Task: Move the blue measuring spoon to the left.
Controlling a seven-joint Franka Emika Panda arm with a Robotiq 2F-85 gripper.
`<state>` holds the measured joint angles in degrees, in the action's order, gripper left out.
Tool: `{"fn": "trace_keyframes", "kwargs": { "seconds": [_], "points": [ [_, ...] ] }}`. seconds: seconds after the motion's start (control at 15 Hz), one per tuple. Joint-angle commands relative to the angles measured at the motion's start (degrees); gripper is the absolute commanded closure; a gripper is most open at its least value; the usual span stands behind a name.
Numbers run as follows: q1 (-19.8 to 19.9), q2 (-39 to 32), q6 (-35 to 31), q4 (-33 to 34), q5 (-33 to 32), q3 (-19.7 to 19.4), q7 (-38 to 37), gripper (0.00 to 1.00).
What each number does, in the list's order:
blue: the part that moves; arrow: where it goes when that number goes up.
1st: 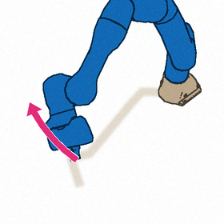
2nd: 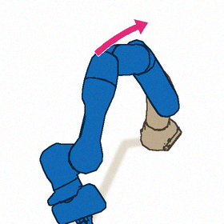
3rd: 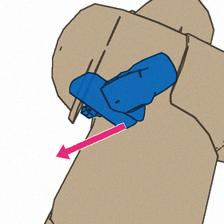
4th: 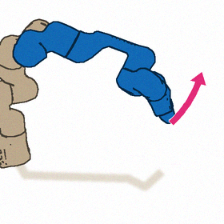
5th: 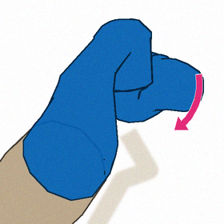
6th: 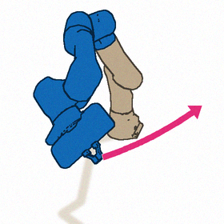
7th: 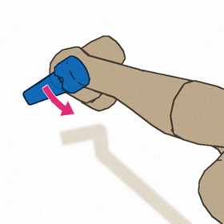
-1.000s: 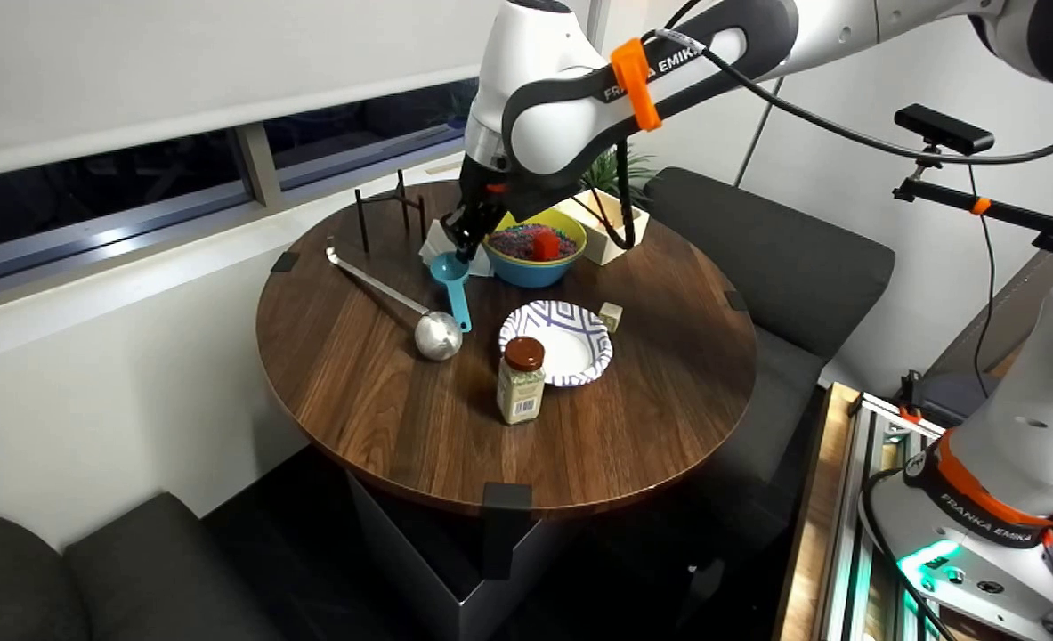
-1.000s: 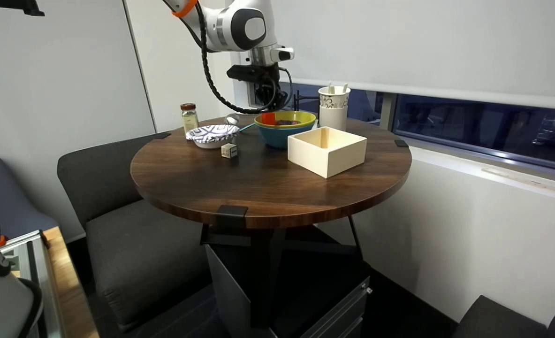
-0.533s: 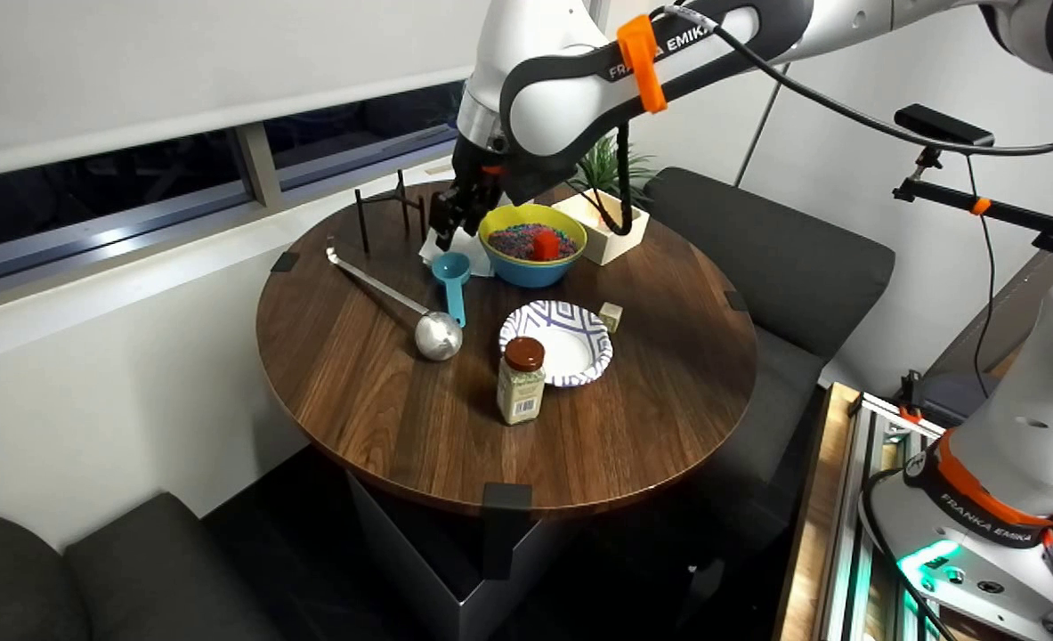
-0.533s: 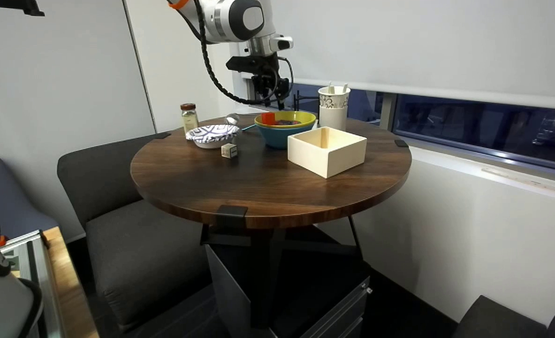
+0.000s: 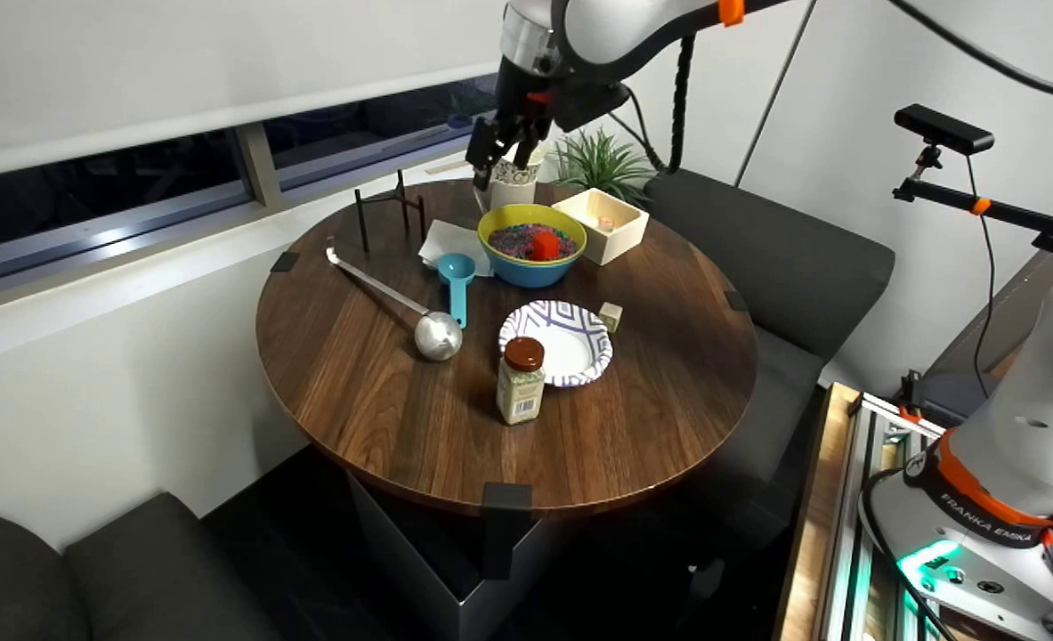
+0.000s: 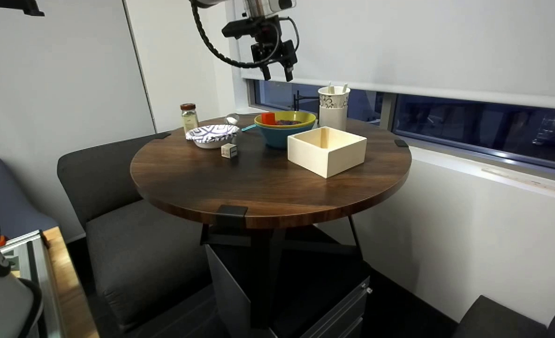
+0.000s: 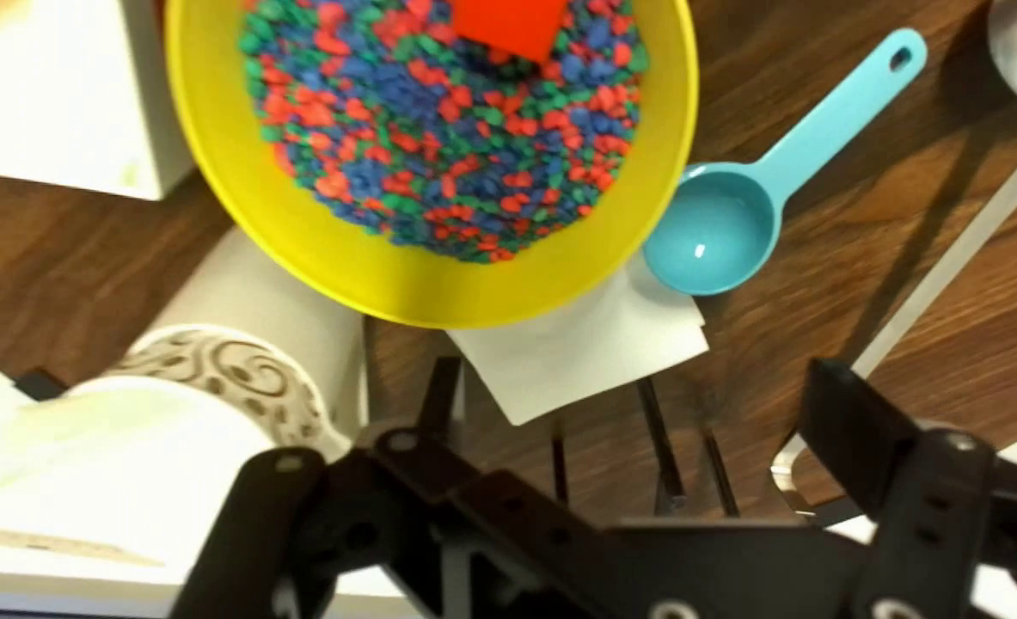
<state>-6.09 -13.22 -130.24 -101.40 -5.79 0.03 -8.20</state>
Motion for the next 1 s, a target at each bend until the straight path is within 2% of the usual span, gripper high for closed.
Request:
{"fn": "trace_keyframes", "kwargs": {
  "seconds": [0.0,0.47,0.73,0.8,0.93],
  "points": [
    [1.7,9.7,6.0,-7.1,-2.9,-1.3,-1.8,0.0],
    [6.9,20.7,14.2,-13.8,-2.4,-2.6,0.2,0.0],
    [8.3,24.7,14.9,-17.2,1.0,-3.6,4.8,0.0],
    [8.5,21.8,14.0,-14.1,-1.2,-2.9,2.2,0.0],
    [8.8,23.1,14.0,-15.5,-0.4,-3.2,3.6,0.0]
  ]
}}
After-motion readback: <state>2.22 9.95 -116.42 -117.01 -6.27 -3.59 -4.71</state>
